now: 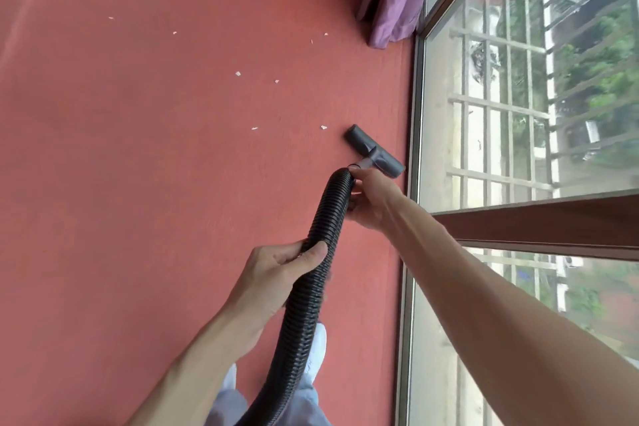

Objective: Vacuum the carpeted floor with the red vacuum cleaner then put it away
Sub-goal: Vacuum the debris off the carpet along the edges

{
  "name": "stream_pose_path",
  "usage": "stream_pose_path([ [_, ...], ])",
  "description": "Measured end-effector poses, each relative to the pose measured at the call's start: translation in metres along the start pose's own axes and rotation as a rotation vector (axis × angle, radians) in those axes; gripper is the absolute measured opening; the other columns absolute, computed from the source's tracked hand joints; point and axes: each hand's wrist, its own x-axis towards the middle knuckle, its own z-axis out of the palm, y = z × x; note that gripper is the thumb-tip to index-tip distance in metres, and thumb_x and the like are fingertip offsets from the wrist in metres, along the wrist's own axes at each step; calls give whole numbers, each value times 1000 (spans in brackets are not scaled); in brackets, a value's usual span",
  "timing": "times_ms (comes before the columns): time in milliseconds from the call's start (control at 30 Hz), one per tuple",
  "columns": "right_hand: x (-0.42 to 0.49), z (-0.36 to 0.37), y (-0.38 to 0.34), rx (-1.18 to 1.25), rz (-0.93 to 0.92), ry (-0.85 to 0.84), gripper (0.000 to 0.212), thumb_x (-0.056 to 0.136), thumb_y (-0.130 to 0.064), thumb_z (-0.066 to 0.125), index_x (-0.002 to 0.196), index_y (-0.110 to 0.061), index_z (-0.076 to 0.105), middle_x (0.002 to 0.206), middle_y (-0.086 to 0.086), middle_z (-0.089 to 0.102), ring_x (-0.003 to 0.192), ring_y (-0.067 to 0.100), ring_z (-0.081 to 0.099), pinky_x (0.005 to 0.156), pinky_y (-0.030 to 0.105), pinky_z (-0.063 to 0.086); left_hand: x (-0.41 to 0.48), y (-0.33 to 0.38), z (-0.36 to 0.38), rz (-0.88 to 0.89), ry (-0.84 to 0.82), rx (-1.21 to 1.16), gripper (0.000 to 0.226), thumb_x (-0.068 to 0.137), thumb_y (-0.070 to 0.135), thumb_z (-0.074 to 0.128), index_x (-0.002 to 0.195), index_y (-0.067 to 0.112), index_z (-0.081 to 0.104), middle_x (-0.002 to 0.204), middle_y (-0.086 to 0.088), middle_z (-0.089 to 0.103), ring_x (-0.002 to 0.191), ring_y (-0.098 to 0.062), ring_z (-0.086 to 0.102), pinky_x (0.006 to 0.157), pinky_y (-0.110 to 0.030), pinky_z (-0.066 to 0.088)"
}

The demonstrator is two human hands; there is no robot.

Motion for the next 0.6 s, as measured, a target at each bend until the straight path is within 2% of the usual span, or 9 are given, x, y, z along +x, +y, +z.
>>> stream_pose_path([
  [67,8,1,-12,-57,-12,8,18,96,-19,52,110,-8,53,97,13,53,82,24,52,73,37,45,10,6,5,-7,13,-18,29,88,33,70,92,5,78,90,-26,73,64,-28,64,68,-44,54],
  [167,16,3,-20,-87,-8,13,15,98,-20,50,108,-9,51,86,11,53,67,20,51,58,30,41,21,15,6,-25,42,-21,30,89,31,69,92,2,77,91,-30,71,63,-29,62,68,-44,52],
  [233,13,5,-18,-53,12,13,18,99,-22,50,109,-7,51,88,11,52,66,19,51,58,30,42,22,21,0,-42,25,-3,30,90,31,69,94,2,76,93,-31,71,64,-29,62,69,-44,51],
  [333,-4,6,-10,60,38,4,28,97,-24,53,115,-4,53,91,13,53,67,20,53,62,32,44,15,31,-22,-71,-127,73,31,87,36,72,94,6,77,90,-24,72,69,-29,65,68,-39,54],
  [400,-23,11,-2,119,57,14,36,94,-24,53,122,-1,55,97,16,55,69,21,54,65,33,44,5,38,-40,-82,-241,128,35,82,41,76,90,7,77,89,-20,73,73,-27,67,64,-28,54],
  [467,-43,17,4,157,76,10,37,93,-25,54,118,1,57,99,17,55,69,21,54,65,33,45,-2,47,-55,-111,-323,159,41,75,43,77,88,4,76,89,-19,74,76,-24,69,61,-20,50],
  [600,-68,31,7,279,119,-15,30,92,-27,57,106,0,57,87,17,60,62,21,56,54,28,52,-4,57,-67,-146,-369,187,41,72,41,80,91,4,77,92,-19,75,80,-24,71,67,-29,55],
])
